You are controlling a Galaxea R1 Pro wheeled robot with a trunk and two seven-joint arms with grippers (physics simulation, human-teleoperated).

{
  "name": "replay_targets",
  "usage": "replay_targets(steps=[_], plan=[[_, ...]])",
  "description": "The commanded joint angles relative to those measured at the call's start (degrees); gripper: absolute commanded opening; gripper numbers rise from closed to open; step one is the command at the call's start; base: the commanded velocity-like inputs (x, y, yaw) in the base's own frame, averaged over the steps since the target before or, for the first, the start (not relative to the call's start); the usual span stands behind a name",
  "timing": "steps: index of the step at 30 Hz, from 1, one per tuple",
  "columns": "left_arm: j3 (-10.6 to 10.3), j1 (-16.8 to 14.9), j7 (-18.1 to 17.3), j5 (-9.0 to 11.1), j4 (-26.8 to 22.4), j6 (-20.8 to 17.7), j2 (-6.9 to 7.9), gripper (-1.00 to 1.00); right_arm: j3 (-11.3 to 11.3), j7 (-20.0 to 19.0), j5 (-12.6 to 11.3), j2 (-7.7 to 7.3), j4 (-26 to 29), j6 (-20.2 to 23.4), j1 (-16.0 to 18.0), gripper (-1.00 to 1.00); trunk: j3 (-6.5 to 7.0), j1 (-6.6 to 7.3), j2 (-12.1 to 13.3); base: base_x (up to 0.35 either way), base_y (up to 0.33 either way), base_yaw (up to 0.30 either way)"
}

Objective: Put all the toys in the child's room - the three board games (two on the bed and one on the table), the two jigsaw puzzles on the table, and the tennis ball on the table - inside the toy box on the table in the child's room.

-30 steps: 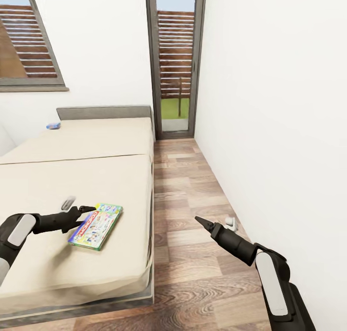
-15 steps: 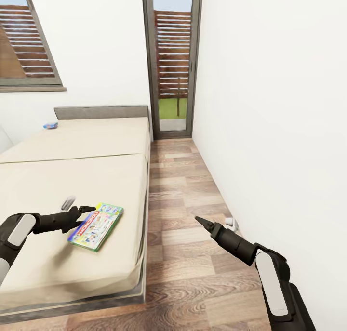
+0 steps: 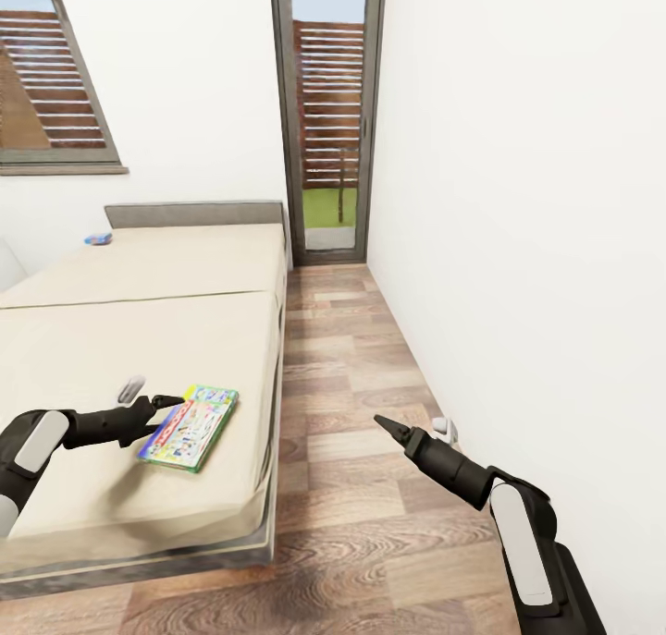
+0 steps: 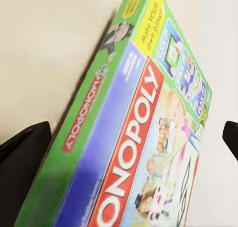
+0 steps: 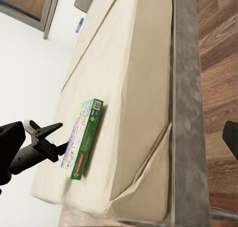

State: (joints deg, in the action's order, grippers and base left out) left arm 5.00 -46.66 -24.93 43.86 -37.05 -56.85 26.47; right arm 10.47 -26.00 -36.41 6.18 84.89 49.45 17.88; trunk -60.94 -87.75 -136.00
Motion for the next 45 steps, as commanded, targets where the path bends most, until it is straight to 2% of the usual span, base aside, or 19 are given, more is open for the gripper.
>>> replay_targets(steps=[1, 16, 45], plan=[[0.1, 0.0, -0.2, -1.5, 0.0, -0.2, -0.01, 1.00, 0.2, -0.3, 0.1, 0.06, 0.0, 0.4, 0.0, 1.00, -0.06, 0.03, 0.0, -0.156, -0.002, 0.000], [0.1, 0.0, -0.2, -1.5, 0.0, -0.2, -0.01, 1.00, 0.2, -0.3, 0.1, 0.06, 0.0, 0.3, 0.1, 1.00, -0.06, 0.03, 0.0, -0.073, -0.050, 0.000], [0.0, 0.0, -0.2, -1.6, 0.0, -0.1, -0.03, 1.00, 0.2, -0.2, 0.0, 0.06, 0.0, -0.9, 0.1, 1.00, -0.06, 0.03, 0.0, -0.003, -0.086, 0.000]])
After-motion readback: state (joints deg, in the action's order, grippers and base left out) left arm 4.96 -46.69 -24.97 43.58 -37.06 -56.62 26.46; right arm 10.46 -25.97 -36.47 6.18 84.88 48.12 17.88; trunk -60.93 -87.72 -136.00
